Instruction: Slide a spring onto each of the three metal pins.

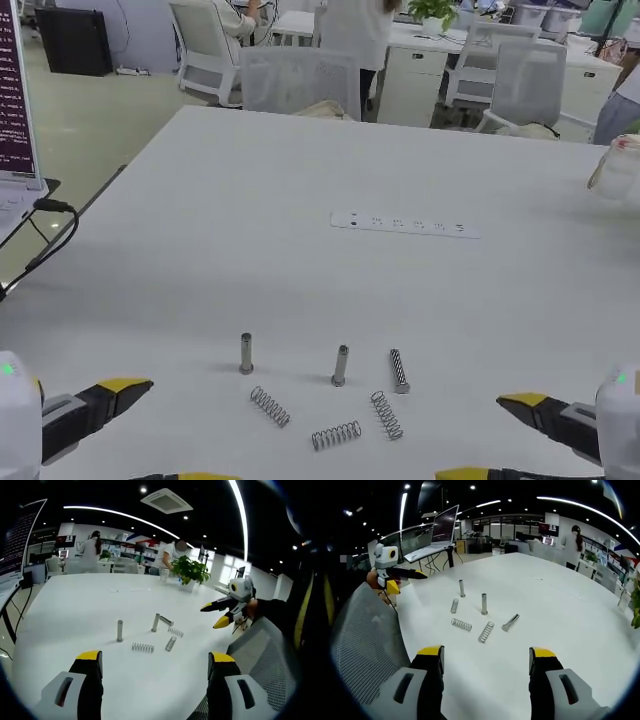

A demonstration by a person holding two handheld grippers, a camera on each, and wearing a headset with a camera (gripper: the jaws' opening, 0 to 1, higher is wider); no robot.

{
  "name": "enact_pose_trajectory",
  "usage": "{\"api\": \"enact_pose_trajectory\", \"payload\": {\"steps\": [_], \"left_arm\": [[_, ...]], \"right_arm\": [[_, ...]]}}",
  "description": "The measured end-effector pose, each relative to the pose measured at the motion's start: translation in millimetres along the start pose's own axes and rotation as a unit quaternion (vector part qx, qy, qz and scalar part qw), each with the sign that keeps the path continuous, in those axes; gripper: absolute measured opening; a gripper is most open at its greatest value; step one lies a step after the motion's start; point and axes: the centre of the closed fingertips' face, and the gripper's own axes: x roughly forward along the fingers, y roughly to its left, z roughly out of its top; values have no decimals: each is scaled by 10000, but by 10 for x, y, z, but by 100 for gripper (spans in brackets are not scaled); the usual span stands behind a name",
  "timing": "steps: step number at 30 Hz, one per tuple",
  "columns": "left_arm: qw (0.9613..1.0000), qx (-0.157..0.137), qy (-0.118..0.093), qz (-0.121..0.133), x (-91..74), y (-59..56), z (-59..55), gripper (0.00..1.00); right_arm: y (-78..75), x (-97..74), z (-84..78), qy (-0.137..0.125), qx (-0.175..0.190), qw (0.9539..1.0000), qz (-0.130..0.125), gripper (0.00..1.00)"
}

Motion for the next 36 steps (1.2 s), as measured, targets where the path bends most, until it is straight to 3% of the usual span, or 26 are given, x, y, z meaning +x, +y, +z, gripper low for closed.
{"api": "enact_pose_trajectory", "payload": {"steps": [10,21,36], "left_arm": [[10000,3,-15,14,-4,-1,10,84],[10000,0,-1,12,-3,-6,5,83],[10000,-6,54,-27,0,-17,-11,83]], "right_arm": [[-36,-7,31,28,-64,10000,-45,67],[-153,56,226,29,-275,9996,-81,66],[-368,389,516,154,-442,9989,-105,63]]}}
